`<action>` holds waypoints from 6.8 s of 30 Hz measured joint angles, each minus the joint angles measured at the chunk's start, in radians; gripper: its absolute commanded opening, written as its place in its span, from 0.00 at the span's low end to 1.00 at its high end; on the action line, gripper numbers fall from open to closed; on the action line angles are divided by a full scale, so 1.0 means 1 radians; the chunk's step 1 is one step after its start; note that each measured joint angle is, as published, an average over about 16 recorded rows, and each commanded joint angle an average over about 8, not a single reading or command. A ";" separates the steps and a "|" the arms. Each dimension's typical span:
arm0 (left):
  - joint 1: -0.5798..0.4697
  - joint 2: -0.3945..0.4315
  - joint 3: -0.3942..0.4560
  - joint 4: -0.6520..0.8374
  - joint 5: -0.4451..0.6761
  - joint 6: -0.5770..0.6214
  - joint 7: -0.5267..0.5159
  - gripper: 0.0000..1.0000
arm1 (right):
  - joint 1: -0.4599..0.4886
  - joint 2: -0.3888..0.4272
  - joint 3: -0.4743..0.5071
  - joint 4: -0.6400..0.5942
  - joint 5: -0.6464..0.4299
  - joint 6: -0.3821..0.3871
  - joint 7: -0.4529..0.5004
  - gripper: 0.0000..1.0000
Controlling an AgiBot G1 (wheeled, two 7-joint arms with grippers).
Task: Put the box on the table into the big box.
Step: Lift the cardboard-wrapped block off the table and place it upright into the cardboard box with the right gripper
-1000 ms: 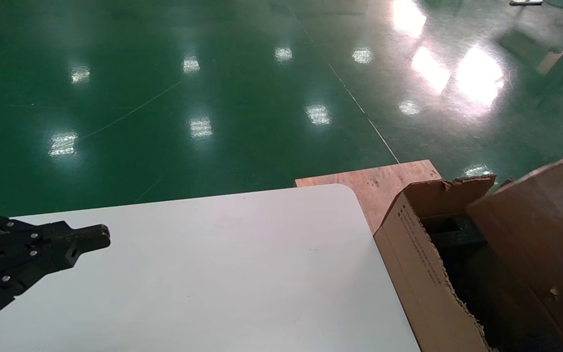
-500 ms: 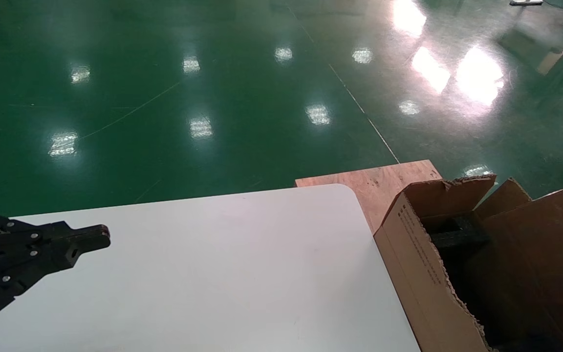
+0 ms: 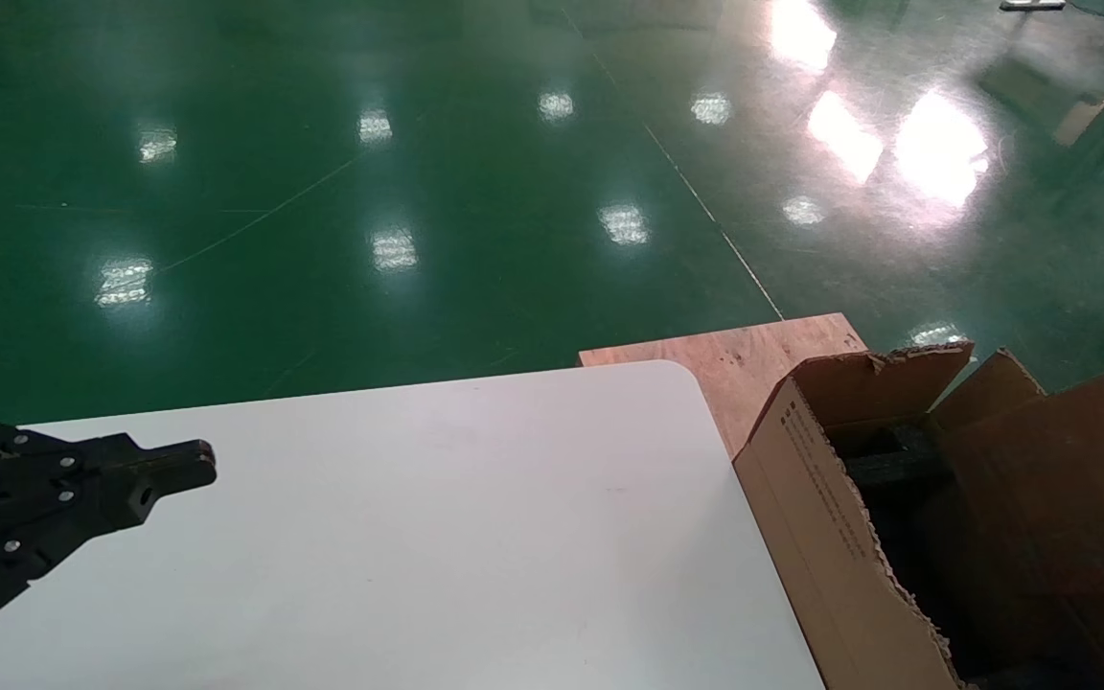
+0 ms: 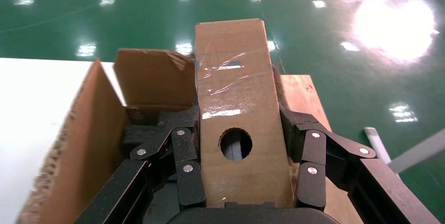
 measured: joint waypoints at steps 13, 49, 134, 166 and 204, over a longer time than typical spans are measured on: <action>0.000 0.000 0.000 0.000 0.000 0.000 0.000 0.00 | 0.040 0.011 -0.036 -0.127 0.016 -0.060 -0.061 0.00; 0.000 -0.001 0.002 0.000 -0.001 -0.001 0.001 0.00 | 0.287 -0.134 -0.266 -0.412 0.041 -0.149 -0.168 0.00; -0.001 -0.002 0.005 0.000 -0.003 -0.002 0.002 0.00 | 0.390 -0.290 -0.600 -0.589 0.273 -0.186 -0.288 0.00; -0.001 -0.002 0.006 0.000 -0.004 -0.003 0.003 0.00 | -0.005 -0.187 -0.261 -0.346 0.215 -0.025 -0.206 0.00; -0.002 -0.003 0.007 0.000 -0.005 -0.003 0.004 0.00 | 0.221 -0.273 -0.562 -0.446 0.248 0.012 -0.227 0.00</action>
